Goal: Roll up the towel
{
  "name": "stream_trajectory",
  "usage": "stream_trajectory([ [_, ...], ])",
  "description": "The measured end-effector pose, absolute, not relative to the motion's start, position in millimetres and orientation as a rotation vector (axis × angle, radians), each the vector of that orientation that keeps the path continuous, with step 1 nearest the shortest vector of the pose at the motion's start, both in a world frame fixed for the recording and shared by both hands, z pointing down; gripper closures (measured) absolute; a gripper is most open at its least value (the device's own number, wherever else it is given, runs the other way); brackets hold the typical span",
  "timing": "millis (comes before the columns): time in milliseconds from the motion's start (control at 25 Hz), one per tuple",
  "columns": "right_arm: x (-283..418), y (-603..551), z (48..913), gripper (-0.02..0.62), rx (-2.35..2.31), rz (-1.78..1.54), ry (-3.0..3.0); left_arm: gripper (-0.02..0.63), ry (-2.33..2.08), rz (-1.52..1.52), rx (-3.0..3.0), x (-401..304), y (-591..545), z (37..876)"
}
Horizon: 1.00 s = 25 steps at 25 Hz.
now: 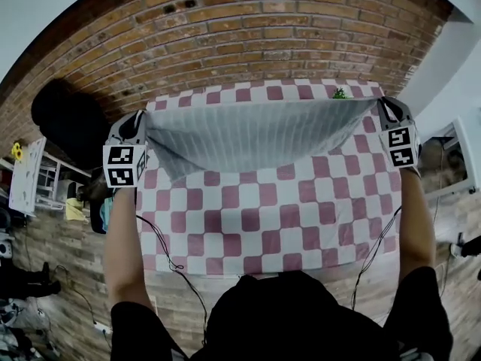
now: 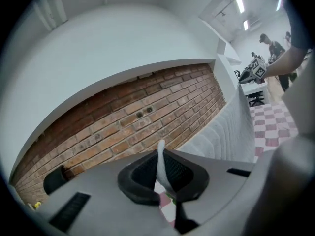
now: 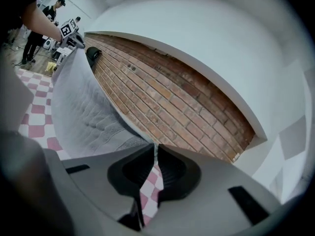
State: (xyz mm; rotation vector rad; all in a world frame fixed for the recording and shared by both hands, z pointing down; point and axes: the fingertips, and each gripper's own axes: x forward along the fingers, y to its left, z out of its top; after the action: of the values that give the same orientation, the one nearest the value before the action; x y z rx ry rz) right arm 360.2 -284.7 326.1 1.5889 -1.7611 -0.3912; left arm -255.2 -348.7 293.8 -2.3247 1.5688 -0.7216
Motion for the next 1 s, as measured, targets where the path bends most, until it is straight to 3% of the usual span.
stream_trajectory([
  [240,366.2,-251.7,296.1,0.571,1.626,-0.485,-1.738,0.594,1.368,-0.547,-2.370,-243.4,-325.3,259.1],
  [400,357.4,-193.0,334.6,0.571,1.453,-0.510,-1.703,0.594,1.316,-0.504,-2.447,-250.0,-271.6,301.0],
  [680,337.3,-111.3,469.6,0.569,1.242,-0.205,-1.868,0.592,1.165,-0.819,-2.653,-269.1,-181.3,442.2],
  [1000,365.0,-32.4,561.4,0.571,1.420,0.254,-1.737,0.591,0.780,-1.112,-2.773,-240.8,-68.1,546.4],
])
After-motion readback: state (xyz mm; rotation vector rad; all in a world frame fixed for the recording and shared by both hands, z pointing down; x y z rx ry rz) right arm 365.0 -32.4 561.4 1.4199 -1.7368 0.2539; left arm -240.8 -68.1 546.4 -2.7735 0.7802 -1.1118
